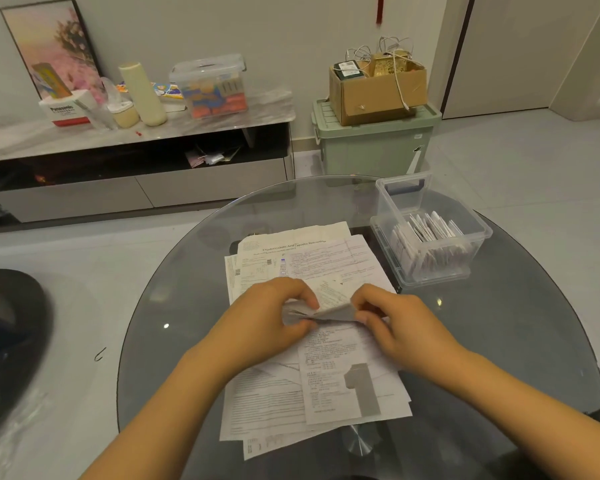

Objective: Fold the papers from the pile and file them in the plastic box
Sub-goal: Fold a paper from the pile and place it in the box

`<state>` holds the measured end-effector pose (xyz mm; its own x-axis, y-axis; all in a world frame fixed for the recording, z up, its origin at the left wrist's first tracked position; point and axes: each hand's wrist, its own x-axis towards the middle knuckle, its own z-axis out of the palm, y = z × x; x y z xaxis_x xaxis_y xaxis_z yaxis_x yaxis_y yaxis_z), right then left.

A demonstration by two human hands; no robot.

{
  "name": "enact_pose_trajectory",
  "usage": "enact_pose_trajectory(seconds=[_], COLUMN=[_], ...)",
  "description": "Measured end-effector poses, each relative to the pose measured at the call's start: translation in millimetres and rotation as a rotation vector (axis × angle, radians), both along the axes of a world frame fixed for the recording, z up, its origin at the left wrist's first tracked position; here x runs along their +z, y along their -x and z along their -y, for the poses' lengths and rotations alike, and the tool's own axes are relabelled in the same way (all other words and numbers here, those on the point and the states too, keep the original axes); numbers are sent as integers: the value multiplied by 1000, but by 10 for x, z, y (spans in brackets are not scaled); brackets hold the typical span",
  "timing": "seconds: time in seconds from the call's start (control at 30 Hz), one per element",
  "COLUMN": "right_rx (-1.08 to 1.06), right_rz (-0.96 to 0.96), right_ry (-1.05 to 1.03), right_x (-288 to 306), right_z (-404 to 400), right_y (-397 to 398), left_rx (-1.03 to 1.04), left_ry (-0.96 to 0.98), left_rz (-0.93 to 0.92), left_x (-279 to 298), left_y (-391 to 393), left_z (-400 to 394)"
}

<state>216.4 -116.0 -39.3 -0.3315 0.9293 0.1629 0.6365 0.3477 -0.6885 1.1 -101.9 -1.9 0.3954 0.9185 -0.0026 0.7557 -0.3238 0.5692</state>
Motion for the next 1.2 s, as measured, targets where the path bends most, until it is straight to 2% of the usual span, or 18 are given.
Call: enact_pose_trajectory(seconds=[0.13, 0.23, 0.33, 0.5, 0.93, 1.07, 1.2], right_rx=[-3, -30, -108, -148, -19, 20, -4], right_rz=[-38, -144, -184, -44, 434, 457, 401], right_ry=[137, 203, 210, 175, 80, 94, 100], right_x=[9, 25, 26, 7, 0, 34, 52], right_z=[-40, -31, -32, -48, -72, -84, -71], right_y=[-29, 4, 58, 70, 7, -47, -73], left_rx=[55, 110, 141, 144, 143, 176, 113], left_ry=[73, 89, 76, 83, 166, 139, -25], left_rz=[87, 133, 102, 48, -42, -28, -71], left_x=[-30, -108, -169, -216, -275, -247, -230], left_y=[6, -39, -133, -209, -181, -143, -156], left_z=[-23, -35, -53, -103, -134, -144, -81])
